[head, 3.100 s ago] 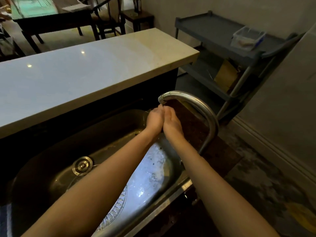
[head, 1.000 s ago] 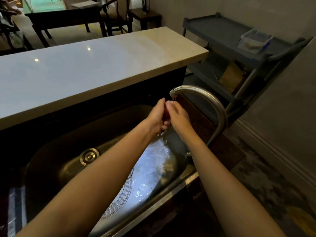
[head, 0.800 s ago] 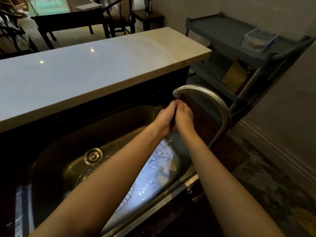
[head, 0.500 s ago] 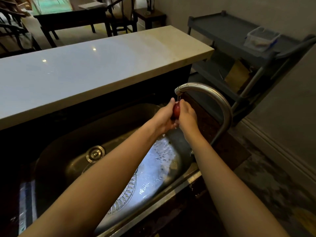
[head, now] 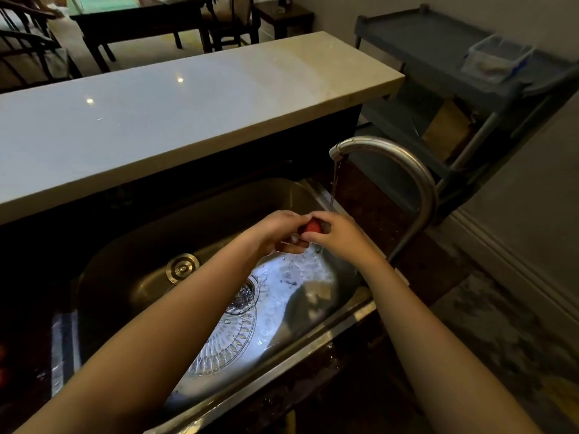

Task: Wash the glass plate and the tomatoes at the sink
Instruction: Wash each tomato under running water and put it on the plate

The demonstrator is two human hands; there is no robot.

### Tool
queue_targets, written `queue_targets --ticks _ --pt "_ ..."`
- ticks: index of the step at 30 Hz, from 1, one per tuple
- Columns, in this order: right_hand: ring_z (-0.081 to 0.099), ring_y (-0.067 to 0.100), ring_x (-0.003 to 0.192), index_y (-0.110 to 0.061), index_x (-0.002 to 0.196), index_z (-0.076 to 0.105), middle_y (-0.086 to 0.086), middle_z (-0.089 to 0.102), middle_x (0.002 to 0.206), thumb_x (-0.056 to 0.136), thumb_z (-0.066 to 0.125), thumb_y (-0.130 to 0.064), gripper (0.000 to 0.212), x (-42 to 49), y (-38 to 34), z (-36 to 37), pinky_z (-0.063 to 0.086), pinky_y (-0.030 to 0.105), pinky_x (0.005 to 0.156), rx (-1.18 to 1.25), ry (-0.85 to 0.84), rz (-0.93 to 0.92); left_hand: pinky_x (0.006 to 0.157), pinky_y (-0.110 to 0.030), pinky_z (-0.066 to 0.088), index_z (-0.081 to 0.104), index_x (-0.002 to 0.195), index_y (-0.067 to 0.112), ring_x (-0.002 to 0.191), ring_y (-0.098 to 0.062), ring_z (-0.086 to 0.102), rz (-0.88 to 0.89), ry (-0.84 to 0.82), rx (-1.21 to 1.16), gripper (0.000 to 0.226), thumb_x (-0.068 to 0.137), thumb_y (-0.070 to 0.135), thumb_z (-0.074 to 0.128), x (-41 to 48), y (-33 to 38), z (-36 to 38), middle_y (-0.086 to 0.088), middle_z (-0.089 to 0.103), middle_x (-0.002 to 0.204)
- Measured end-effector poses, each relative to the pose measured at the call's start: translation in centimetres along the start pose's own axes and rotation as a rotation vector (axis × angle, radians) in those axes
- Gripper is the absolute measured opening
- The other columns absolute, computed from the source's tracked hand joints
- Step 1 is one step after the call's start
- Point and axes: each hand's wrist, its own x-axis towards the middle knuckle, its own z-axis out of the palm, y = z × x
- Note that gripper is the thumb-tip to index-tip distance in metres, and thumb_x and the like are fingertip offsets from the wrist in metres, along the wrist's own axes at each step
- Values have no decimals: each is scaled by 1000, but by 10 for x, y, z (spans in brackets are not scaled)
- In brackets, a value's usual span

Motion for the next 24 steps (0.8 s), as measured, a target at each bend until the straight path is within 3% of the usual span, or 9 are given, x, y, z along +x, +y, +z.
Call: queue_targets --ticks 3,5,9,13,16,19,21,24 --pt "60 19 100 -20 113 62 5 63 110 80 70 -23 34 -3 -5 7 52 32 85 -115 3 -33 53 -20 53 62 104 11 61 -12 57 23 25 124 23 94 29 52 -4 -5 -8 -5 55 68" --pt "58 21 103 -21 117 60 6 60 116 80 70 -23 38 -5 -6 13 49 28 85 -177 23 -44 53 -20 50 62 112 12 65 -11 56 31 28 175 27 93 29 53 -6 -10 -12 -3 55 70" --pt "56 23 110 -19 127 53 7 55 125 81 70 -25 50 -7 -2 25 43 24 84 -233 47 -18 60 -22 45 63 113 16 71 -9 55 48 36 231 26 92 29 54 -7 -19 -17 3 57 71" --pt "56 23 106 -18 126 54 8 56 122 80 70 -28 50 -8 4 40 44 24 83 -228 68 9 62 -22 46 64 113 15 70 -9 55 54 80 243 26 91 28 56 -7 -29 -21 1 58 72" --pt "54 25 110 -14 128 51 9 55 124 81 69 -28 52 -6 7 61 46 30 89 -198 83 34 64 -23 46 64 112 17 80 -11 57 82 178 240 25 91 27 56 -14 -44 -34 -1 62 91" --pt "54 27 111 -13 127 52 11 55 124 80 70 -29 53 2 12 89 45 35 94 -292 -18 41 74 -26 47 62 116 18 101 -17 56 107 334 322 27 92 25 54 -30 -68 -61 -2 60 116" --pt "53 28 111 -13 127 52 12 54 125 80 70 -28 53 9 12 111 44 36 94 -323 -66 27 87 -28 44 62 117 17 108 -17 55 90 423 412 27 92 23 54 -48 -85 -86 -4 61 122" --pt "51 28 113 -13 126 51 11 51 126 79 72 -21 53 18 9 147 42 33 96 -309 -164 0 87 -26 41 63 117 17 107 -17 58 58 527 558 27 91 21 55 -86 -114 -124 -3 63 123"
